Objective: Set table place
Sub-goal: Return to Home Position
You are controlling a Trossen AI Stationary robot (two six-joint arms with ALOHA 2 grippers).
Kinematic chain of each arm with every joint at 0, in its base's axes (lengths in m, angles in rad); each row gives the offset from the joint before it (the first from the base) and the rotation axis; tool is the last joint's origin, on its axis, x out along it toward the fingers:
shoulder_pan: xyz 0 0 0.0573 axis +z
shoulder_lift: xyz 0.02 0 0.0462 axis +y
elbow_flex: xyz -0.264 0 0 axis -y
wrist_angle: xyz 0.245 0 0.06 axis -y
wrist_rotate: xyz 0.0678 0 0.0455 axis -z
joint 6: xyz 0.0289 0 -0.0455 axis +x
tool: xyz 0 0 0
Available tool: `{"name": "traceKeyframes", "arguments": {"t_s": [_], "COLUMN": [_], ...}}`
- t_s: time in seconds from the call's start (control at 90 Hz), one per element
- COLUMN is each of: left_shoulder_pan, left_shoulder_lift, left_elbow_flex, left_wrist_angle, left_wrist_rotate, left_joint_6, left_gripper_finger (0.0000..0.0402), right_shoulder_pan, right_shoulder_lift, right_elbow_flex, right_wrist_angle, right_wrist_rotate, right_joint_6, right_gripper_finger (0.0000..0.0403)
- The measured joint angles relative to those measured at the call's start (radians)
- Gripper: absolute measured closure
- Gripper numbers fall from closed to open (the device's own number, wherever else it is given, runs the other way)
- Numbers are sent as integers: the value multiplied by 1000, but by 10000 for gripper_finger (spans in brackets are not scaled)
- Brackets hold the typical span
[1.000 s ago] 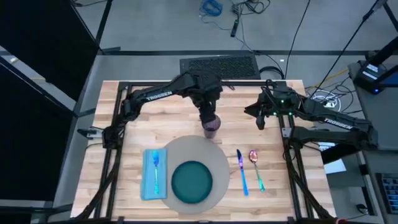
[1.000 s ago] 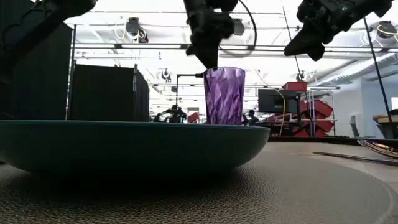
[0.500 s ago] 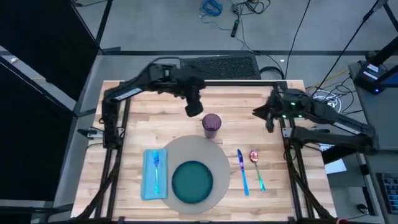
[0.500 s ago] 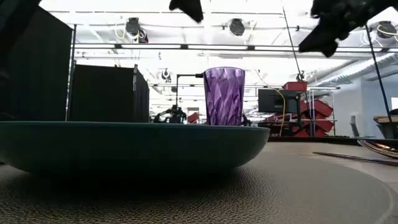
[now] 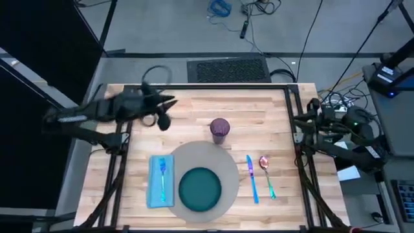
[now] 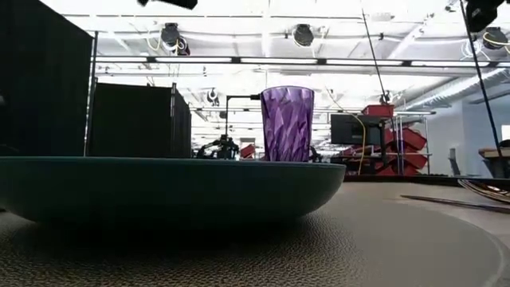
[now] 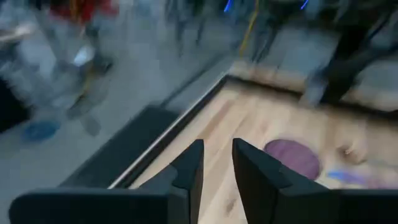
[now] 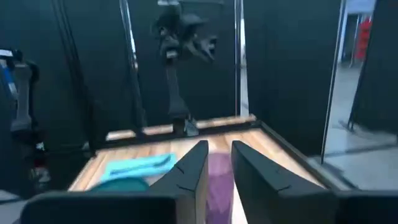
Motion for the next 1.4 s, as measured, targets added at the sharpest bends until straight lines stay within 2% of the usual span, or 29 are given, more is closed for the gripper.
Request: {"name": "traceKeyframes", "arguments": {"t_s": [0.1, 0.167, 0.256, 0.367, 0.456, 0.544, 0.667, 0.844, 1.089, 1.289, 1.4], "left_shoulder_pan": [-6, -6, -2, -4, -5, -6, -8, -35, -45, -45, -45], "left_shoulder_lift": [-199, -290, -376, -401, -388, -359, -286, -175, -65, -49, -106], "left_elbow_flex": [-317, -474, -617, -717, -751, -767, -794, -825, -831, -854, -912], "left_wrist_angle": [354, 500, 594, 645, 701, 779, 901, 1015, 1122, 1154, 1155], "left_wrist_rotate": [39, 42, 27, 38, 50, 68, 126, 132, 116, 139, 107], "left_joint_6": [53, 79, 88, 13, -36, -37, -2, 36, 77, 117, 111], "left_gripper_finger": [332, 332, 332, 332, 332, 332, 332, 332, 332, 332, 332], "right_shoulder_pan": [0, 0, 1, 4, 24, 55, 121, 230, 354, 373, 373], "right_shoulder_lift": [45, 59, 61, 77, 89, 107, 137, 180, 253, 261, 262], "right_elbow_flex": [-78, -175, -338, -528, -626, -632, -630, -630, -630, -630, -631], "right_wrist_angle": [115, 249, 471, 765, 914, 862, 889, 849, 797, 819, 796], "right_wrist_rotate": [-37, -61, -93, -107, -113, -107, -106, -100, 75, 78, 78], "right_joint_6": [1, 32, 101, 206, 217, 206, 180, 88, 9, 19, 24], "right_gripper_finger": [339, 339, 339, 339, 339, 339, 339, 339, 339, 339, 339]}}
